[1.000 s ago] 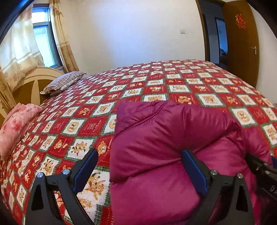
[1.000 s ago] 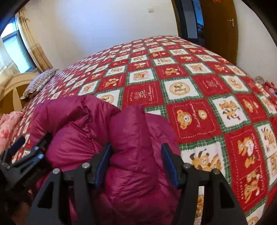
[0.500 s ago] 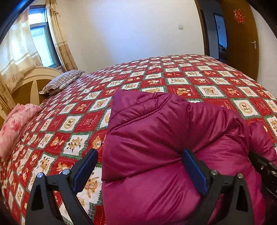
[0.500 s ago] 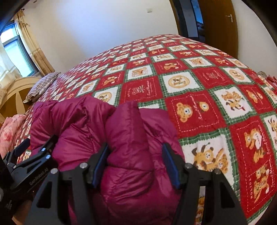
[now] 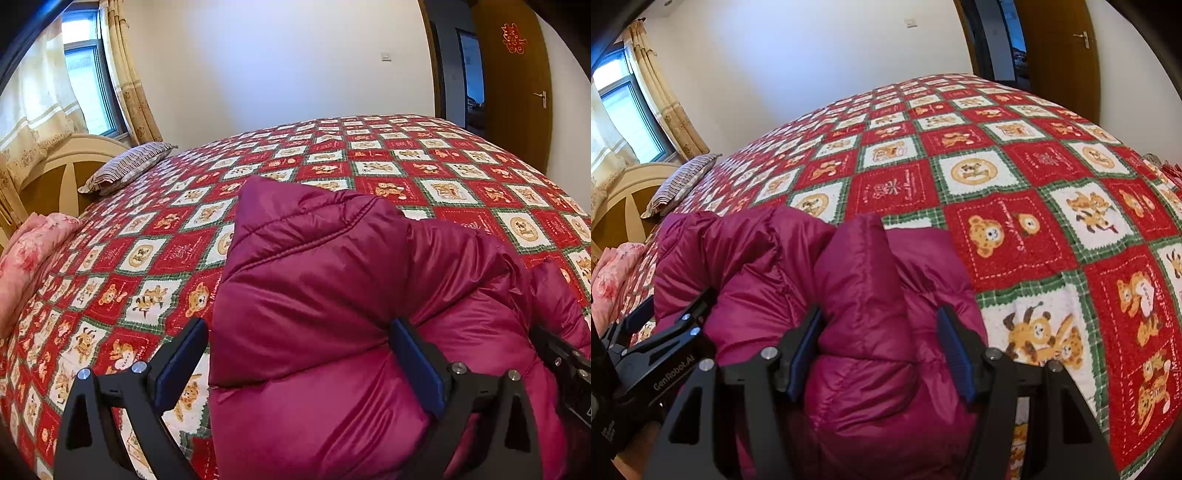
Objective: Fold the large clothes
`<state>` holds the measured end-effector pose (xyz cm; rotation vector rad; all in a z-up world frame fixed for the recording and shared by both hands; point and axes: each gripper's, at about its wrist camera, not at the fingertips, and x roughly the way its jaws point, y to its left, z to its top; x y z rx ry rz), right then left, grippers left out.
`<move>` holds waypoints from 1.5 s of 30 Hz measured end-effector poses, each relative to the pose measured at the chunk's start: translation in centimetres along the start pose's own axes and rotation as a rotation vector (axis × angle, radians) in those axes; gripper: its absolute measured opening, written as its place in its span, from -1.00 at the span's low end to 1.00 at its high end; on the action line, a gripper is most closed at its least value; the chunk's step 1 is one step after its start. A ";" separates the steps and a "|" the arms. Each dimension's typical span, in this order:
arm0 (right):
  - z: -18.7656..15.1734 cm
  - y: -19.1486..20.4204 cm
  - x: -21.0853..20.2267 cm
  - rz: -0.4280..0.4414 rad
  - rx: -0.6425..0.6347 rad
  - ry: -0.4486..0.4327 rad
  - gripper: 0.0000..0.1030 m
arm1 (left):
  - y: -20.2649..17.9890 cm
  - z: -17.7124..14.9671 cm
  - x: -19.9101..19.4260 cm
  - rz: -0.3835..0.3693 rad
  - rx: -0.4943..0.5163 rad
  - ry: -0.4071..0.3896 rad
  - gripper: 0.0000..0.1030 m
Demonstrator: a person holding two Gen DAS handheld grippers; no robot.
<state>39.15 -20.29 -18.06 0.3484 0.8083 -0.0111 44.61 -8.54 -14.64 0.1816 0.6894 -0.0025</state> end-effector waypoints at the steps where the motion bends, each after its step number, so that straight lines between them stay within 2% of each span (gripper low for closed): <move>1: -0.1 0.0 0.1 -0.001 -0.001 -0.001 0.25 | 0.1 0.0 0.1 -0.004 -0.004 0.002 0.93; 15: -0.1 0.0 0.4 -0.007 -0.014 0.003 0.28 | 0.5 -0.2 0.4 -0.030 -0.032 0.011 0.95; 23: -0.1 0.1 0.6 -0.005 -0.027 0.002 0.30 | 1.0 -1.0 -1.3 -0.024 -0.035 0.000 0.96; 31: 0.3 -0.4 0.5 0.036 -0.027 0.029 0.33 | 3.7 -3.9 -4.8 -0.123 -0.087 0.014 0.95; 35: 0.6 -1.4 -0.4 0.070 -0.018 0.026 0.33 | 4.5 -4.8 -4.2 -0.182 -0.118 0.049 0.95; 45: -0.1 -2.6 -0.9 0.102 -0.016 0.038 0.35 | 3.6 -5.3 -3.0 -0.225 -0.124 0.071 0.98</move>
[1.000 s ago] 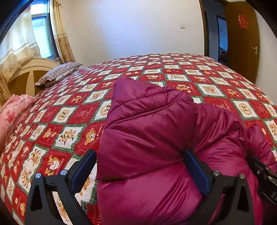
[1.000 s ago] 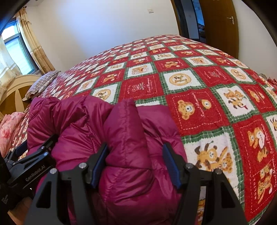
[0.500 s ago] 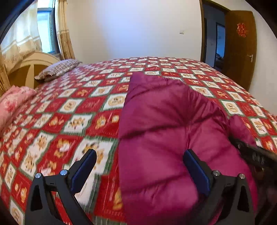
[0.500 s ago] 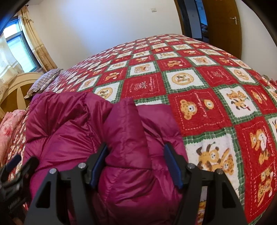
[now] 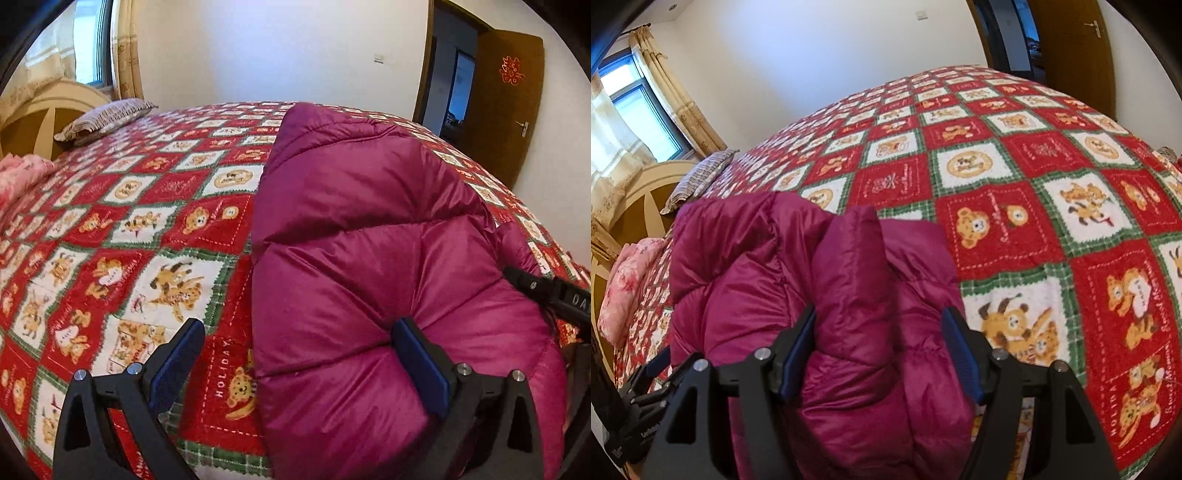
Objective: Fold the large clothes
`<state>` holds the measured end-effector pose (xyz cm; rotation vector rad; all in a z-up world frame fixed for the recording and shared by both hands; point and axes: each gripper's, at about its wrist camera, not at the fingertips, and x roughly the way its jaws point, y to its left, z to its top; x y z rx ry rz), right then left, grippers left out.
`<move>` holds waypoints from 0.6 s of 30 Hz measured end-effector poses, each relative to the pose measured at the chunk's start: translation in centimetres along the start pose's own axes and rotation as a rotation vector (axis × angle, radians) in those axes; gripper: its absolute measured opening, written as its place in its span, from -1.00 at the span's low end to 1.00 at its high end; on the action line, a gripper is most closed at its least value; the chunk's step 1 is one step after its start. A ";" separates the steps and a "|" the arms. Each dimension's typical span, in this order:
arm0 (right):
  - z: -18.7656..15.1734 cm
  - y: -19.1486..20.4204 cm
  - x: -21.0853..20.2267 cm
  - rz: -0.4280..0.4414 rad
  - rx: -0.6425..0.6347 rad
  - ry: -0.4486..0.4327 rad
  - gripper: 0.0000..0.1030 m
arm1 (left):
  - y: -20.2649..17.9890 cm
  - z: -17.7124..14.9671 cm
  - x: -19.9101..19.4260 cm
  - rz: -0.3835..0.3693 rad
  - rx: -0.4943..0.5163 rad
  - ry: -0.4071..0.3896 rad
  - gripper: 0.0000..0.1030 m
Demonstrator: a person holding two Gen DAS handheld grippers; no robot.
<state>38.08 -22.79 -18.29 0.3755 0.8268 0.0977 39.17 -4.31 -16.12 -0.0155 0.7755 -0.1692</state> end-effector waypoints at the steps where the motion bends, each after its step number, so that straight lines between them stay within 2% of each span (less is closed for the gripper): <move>1: -0.1 0.1 0.2 -0.001 -0.006 -0.001 0.35 | 0.2 0.0 0.2 -0.010 -0.010 0.006 0.98; 18: -0.7 -0.2 0.6 0.039 -0.010 -0.015 0.38 | 0.1 0.2 1.1 -0.067 -0.022 0.034 0.98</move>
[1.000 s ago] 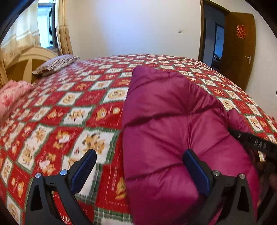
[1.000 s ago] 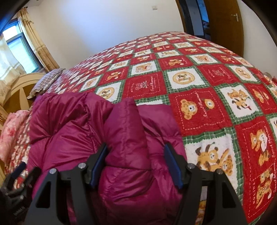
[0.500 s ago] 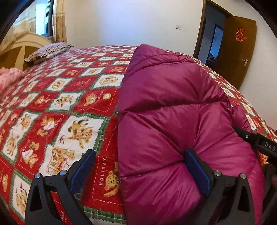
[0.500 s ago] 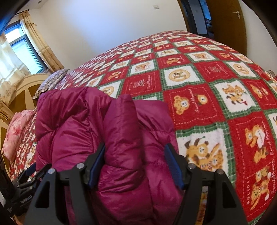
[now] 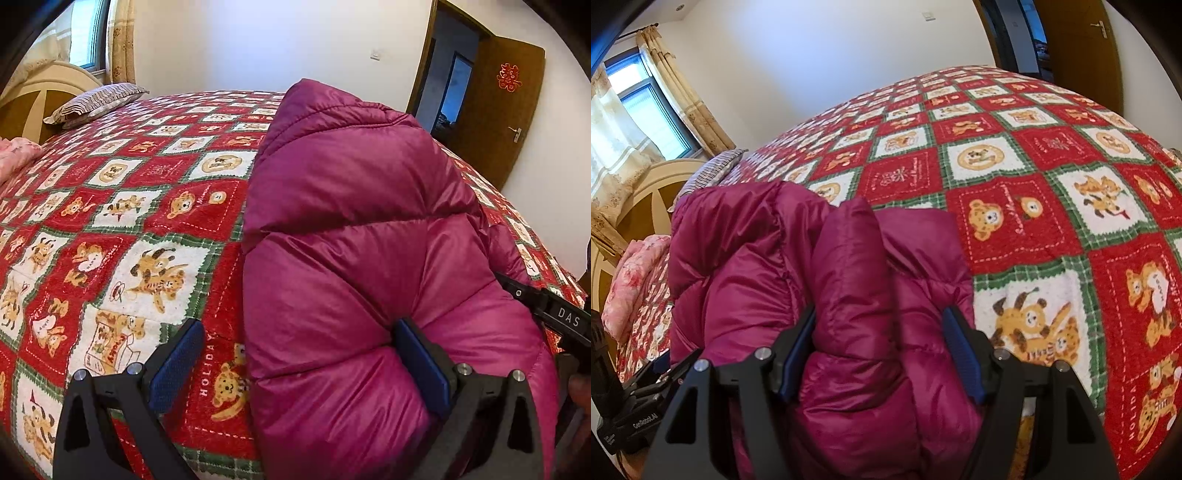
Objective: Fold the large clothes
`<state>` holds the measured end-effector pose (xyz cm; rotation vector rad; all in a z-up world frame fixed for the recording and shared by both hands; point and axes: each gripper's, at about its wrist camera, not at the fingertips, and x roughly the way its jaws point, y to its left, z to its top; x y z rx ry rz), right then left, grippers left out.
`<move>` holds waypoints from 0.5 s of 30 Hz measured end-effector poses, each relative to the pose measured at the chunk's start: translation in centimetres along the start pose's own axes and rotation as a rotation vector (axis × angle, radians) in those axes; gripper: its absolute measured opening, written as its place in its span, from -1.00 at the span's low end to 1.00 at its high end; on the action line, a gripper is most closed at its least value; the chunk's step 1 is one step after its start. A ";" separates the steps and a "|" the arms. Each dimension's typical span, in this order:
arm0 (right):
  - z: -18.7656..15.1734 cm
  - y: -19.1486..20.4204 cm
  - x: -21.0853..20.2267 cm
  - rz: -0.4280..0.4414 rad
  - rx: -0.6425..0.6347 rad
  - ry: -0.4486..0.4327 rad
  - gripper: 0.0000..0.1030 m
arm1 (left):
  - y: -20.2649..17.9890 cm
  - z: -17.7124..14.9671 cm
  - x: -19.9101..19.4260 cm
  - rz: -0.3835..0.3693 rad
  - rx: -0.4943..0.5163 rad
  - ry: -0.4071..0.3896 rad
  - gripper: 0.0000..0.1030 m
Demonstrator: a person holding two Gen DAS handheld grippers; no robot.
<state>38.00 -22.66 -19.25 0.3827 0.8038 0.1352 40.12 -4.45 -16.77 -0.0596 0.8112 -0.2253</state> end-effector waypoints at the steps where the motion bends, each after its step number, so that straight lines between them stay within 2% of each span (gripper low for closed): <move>1: 0.0 0.0 0.0 0.001 -0.001 0.000 0.38 | 0.0 0.0 0.0 -0.004 0.001 0.001 0.98; 11: 0.0 -0.4 -0.1 0.024 0.012 -0.001 0.38 | 0.2 0.0 0.3 -0.027 -0.005 0.003 0.98; 15: 0.2 -0.6 -0.7 0.041 0.007 0.004 0.37 | 0.6 0.1 -0.6 -0.036 -0.014 -0.022 0.98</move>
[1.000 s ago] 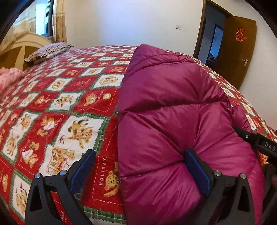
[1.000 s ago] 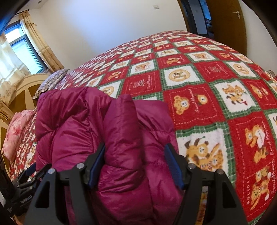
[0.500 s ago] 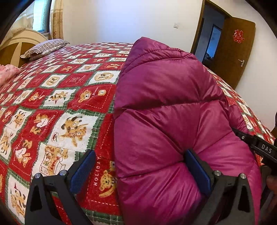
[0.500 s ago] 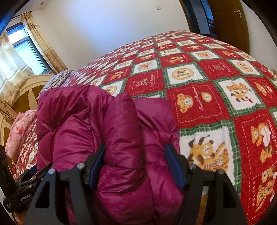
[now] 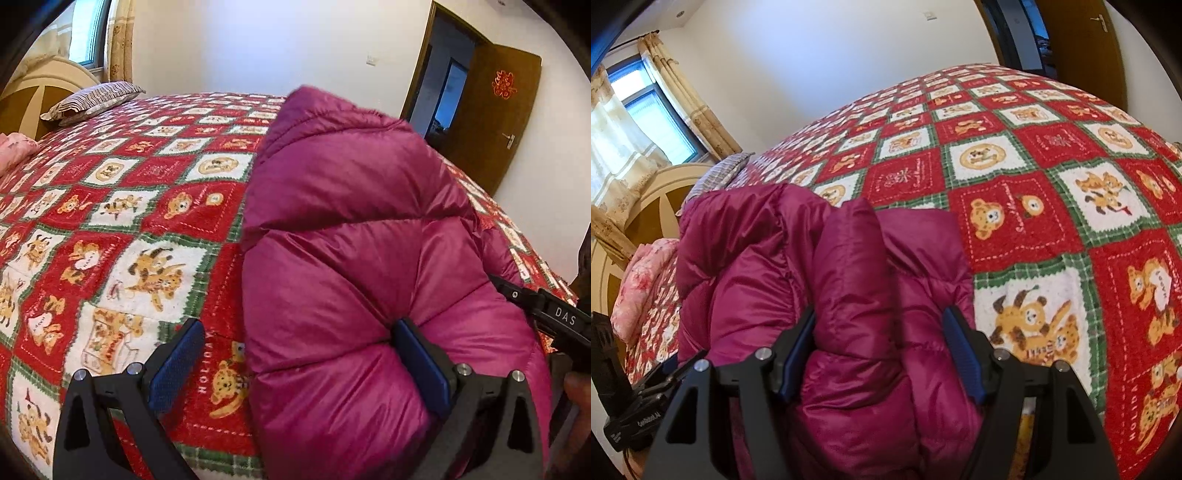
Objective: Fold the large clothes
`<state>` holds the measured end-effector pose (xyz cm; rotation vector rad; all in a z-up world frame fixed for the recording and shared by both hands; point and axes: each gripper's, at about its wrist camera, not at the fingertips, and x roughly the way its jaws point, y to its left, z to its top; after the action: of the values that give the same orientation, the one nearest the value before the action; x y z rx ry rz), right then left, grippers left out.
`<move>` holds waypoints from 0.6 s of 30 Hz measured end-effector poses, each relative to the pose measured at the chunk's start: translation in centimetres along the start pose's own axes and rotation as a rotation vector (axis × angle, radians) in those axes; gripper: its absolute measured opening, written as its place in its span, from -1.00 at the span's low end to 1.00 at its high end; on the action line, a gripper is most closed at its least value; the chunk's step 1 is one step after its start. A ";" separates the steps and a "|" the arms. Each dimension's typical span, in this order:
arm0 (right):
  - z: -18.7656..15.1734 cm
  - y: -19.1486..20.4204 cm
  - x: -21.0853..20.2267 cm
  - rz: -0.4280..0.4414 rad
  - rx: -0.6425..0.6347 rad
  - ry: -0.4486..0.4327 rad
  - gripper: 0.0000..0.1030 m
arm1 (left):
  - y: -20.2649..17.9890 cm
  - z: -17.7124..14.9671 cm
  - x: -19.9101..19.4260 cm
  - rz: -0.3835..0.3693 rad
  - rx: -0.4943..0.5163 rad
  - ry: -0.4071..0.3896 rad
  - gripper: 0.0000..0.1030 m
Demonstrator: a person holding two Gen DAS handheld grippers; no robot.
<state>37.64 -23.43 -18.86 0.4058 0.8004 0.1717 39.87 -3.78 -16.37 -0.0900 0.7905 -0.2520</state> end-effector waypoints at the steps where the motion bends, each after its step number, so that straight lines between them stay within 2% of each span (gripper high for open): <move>1: 0.1 0.0 -0.3 0.003 -0.003 -0.003 0.37 | 0.0 0.1 -0.5 0.006 0.004 -0.013 0.98; 5: 1.0 0.9 -2.1 0.007 -0.044 -0.054 0.37 | -0.4 0.8 -1.7 0.030 0.052 -0.059 0.98; 7: 1.3 1.5 -1.9 0.025 -0.058 -0.039 0.37 | -0.7 0.9 -1.3 0.020 0.059 -0.048 0.98; 9: 1.2 2.3 -1.2 0.007 -0.096 -0.017 0.28 | -1.0 0.5 -0.7 0.025 0.056 -0.039 0.98; 12: 0.9 2.7 -1.5 -0.008 -0.133 -0.038 0.28 | -0.9 1.1 -1.4 0.032 0.080 -0.064 0.98; 15: 1.1 2.7 -1.7 -0.012 -0.165 -0.036 0.28 | -0.9 3.8 -2.7 0.055 0.173 -0.132 0.98; 18: 1.8 2.6 -2.0 -0.025 -0.185 -0.035 0.40 | -1.2 7.7 -2.7 0.083 0.220 -0.172 0.98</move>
<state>37.54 -22.15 -15.33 0.2237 0.7478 0.2132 43.28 -4.33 -8.87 0.1271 0.5898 -0.2476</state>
